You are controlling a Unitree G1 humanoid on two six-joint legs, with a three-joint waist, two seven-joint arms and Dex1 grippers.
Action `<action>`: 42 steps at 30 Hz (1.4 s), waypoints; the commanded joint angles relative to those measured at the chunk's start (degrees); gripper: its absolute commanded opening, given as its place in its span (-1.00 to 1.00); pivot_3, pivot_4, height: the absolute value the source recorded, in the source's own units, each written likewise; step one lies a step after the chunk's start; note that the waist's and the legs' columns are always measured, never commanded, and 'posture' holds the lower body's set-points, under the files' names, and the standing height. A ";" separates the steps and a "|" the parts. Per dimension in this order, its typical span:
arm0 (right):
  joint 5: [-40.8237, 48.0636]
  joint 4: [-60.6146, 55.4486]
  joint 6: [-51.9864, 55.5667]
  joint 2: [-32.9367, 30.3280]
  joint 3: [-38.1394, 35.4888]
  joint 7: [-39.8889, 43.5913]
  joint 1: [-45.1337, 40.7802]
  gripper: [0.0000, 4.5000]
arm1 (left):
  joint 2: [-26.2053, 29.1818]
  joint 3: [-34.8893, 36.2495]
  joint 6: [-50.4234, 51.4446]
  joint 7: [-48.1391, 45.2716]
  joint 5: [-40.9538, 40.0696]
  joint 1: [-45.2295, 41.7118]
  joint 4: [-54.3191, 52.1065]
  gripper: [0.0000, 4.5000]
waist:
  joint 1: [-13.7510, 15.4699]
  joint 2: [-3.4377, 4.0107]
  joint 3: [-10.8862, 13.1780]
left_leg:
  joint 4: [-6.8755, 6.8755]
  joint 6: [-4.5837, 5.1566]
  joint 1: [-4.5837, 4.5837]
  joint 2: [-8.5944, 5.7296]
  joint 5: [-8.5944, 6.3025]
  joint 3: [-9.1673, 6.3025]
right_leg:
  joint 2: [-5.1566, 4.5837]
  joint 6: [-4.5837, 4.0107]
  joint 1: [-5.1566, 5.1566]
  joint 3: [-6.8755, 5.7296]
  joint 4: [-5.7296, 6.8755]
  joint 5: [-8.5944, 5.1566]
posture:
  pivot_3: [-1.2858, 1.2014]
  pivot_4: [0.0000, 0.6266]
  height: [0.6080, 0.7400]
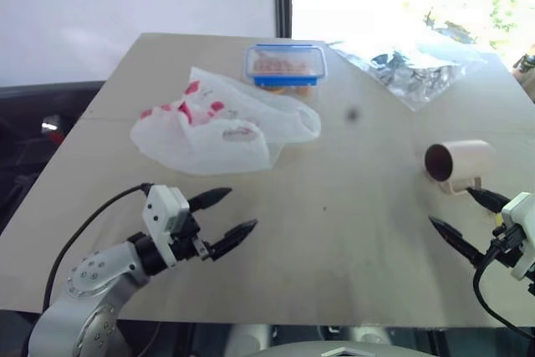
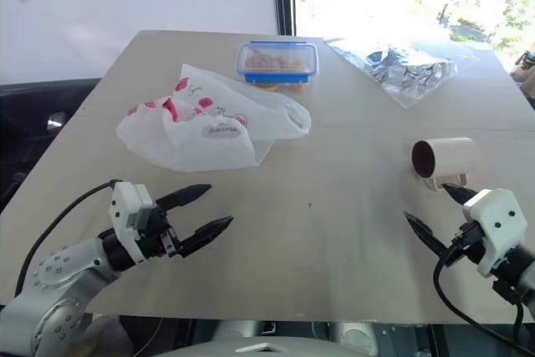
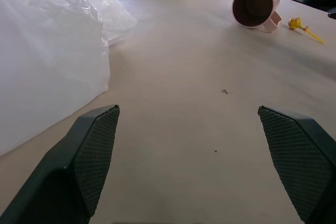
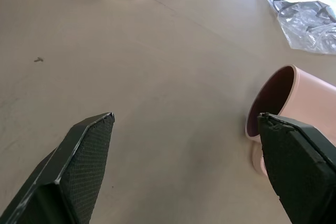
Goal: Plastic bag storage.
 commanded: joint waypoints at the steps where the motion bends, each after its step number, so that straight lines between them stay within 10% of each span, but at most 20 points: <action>1: 0.96 -1.92 0.45 -0.97 2.18 -1.54 -3.07 1.00 | 0.20 0.40 -0.68 1.17 -0.56 -1.86 -1.65 0.99 | -0.02 -0.01 0.00 | 0.00 0.00 0.00 0.00 0.00 0.00 | 0.00 0.00 0.00 0.00 -0.01 0.00 | 0.03 -0.52 1.00; 9: 6.12 -4.91 5.26 -3.52 8.38 -2.38 -10.40 1.00 | -1.66 2.02 11.79 21.09 -11.56 -28.29 -0.44 0.99 | 0.55 -0.06 0.07 | 0.02 0.02 0.00 -0.02 0.01 -0.09 | 0.03 0.02 0.01 -0.11 0.08 0.01 | 0.03 -0.52 1.00; 13: 10.42 -4.40 8.45 -5.38 8.33 -4.28 -17.61 1.00 | 4.90 -8.10 28.53 33.06 0.31 -55.38 10.20 0.99 | 1.29 -0.72 0.31 | 0.31 0.04 -0.14 -0.11 0.04 -0.36 | 0.55 0.15 0.11 -0.38 0.12 0.12 | 0.03 -0.52 1.00; 19: 12.52 -3.32 9.54 -7.66 11.39 -5.44 -26.74 1.00 | 11.28 -29.03 27.82 20.51 16.35 -75.82 35.89 0.99 | 0.50 -0.67 0.37 | -0.01 0.10 0.14 -0.18 -0.02 -0.03 | 0.53 0.29 0.23 -0.10 -0.09 0.14 | 0.03 -0.52 1.00; 23: 11.81 -3.89 8.57 -7.37 13.67 -5.64 -27.82 1.00 | 15.06 -35.47 26.63 6.20 17.47 -73.00 38.06 0.99 | 0.08 -0.63 0.37 | -0.28 0.04 -0.22 -0.17 -0.02 -0.02 | 0.52 0.13 -0.26 -0.07 0.02 0.17 | 0.03 -0.52 1.00; 28: 10.53 -5.51 5.90 -6.78 13.35 -4.65 -22.37 1.00 | 27.36 -25.40 27.99 -6.57 7.39 -52.67 16.90 0.99 | -0.76 -0.64 0.40 | -0.21 -0.31 -1.42 -0.12 0.08 0.00 | 0.34 0.14 -1.57 0.04 0.31 0.17 | 0.03 -0.52 1.00; 33: 8.49 -5.15 2.00 -5.99 14.31 -3.49 -17.87 1.00 | 25.23 -11.49 36.57 2.35 4.05 -43.50 8.83 0.99 | 1.30 -0.67 0.45 | 0.15 -0.35 -1.45 -0.14 -0.06 -0.21 | -0.11 0.23 -1.21 -0.33 0.15 0.08 | 0.03 -0.52 1.00; 42: 10.16 -3.55 -5.38 -6.73 15.05 5.95 -15.41 1.00 | 22.58 -21.10 31.40 13.29 17.70 -42.02 2.01 0.99 | 1.25 -0.63 0.55 | 0.18 0.04 0.08 -0.28 -0.08 -0.08 | -0.34 0.30 0.21 -0.37 0.15 -0.20 | 0.03 -0.52 1.00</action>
